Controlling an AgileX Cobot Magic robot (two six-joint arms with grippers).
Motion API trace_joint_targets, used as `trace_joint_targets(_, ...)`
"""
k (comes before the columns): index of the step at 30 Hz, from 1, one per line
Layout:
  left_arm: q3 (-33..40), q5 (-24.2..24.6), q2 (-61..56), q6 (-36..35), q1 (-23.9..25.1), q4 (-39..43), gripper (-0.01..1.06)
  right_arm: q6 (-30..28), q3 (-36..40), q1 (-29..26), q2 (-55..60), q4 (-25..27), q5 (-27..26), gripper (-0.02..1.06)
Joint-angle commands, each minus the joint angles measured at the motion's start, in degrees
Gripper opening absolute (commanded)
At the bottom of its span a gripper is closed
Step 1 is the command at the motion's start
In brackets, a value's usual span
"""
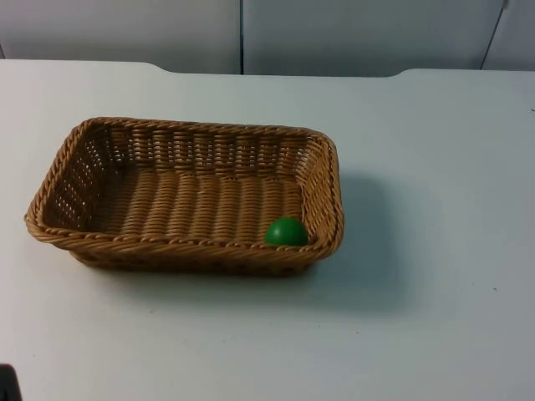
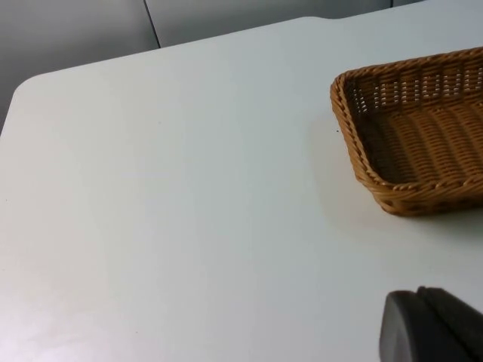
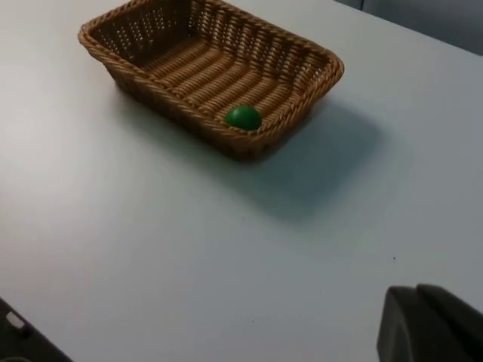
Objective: Pick up the basket with the left hand and place the ball into the basket with the right hand.
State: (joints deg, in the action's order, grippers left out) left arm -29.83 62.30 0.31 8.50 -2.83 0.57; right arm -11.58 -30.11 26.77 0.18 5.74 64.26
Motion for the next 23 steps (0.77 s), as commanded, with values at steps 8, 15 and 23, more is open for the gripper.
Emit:
trace_joint_targets(8, 0.4, -0.7, -0.3, -0.5, -0.2, 0.1, 0.0, -0.4, 0.8, 0.1, -0.2, 0.2, -1.9, 0.0)
trace_joint_targets(15, 0.4, -0.7, -0.3, -0.5, -0.2, 0.1, 0.0, -0.4, 0.7, -6.8, -0.2, 0.4, -1.9, 0.0)
trace_joint_targets(23, 0.4, -0.7, -0.3, -0.5, -0.2, 0.1, 0.0, -0.4, 0.7, -20.9, -0.2, 0.4, -1.9, 0.0)
